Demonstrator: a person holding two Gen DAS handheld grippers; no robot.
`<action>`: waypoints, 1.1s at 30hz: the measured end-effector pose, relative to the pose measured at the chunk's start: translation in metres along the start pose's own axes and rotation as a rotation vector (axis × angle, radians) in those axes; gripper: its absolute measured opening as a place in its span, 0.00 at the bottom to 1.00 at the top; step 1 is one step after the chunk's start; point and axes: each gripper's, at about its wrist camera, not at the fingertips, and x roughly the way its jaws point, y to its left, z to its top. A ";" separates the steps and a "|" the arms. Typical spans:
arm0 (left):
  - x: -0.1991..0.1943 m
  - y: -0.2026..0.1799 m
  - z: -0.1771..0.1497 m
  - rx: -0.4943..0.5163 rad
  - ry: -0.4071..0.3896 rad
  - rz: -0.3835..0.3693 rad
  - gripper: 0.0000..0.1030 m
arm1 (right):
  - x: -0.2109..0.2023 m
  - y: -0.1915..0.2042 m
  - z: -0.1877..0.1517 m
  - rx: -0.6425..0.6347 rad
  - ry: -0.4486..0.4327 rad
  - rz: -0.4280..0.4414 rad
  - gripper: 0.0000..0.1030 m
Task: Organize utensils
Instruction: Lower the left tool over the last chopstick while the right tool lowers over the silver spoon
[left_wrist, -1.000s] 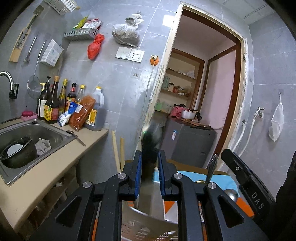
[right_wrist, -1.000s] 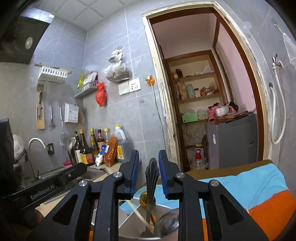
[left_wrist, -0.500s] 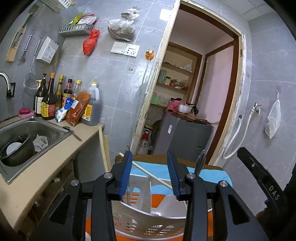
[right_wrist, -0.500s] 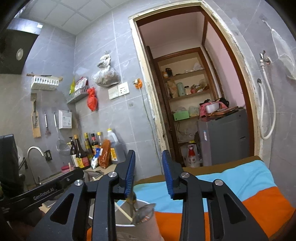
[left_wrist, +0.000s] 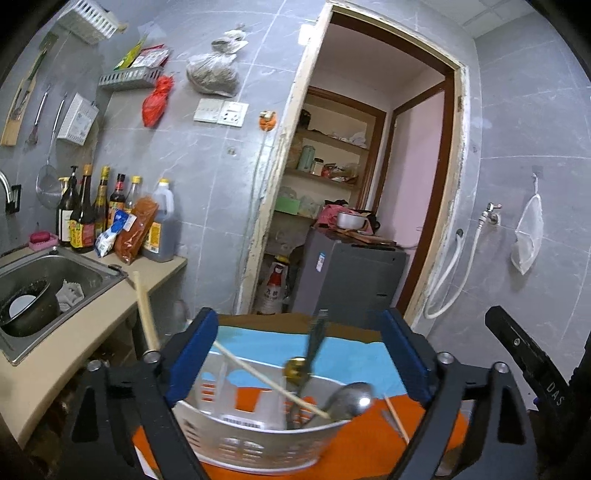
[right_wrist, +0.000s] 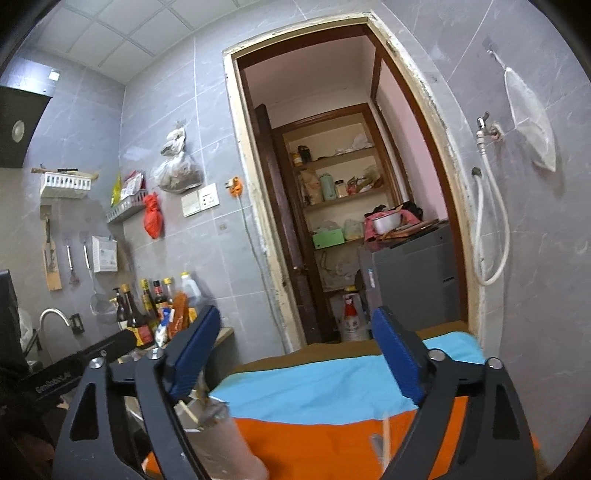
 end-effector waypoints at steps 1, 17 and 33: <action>-0.001 -0.007 -0.001 0.005 -0.002 0.000 0.90 | -0.003 -0.005 0.002 -0.006 0.003 -0.005 0.89; 0.018 -0.096 -0.078 0.079 0.201 -0.101 0.93 | -0.048 -0.111 -0.025 -0.048 0.220 -0.153 1.00; 0.071 -0.093 -0.142 0.069 0.483 -0.008 0.93 | -0.021 -0.152 -0.082 0.070 0.552 -0.120 0.79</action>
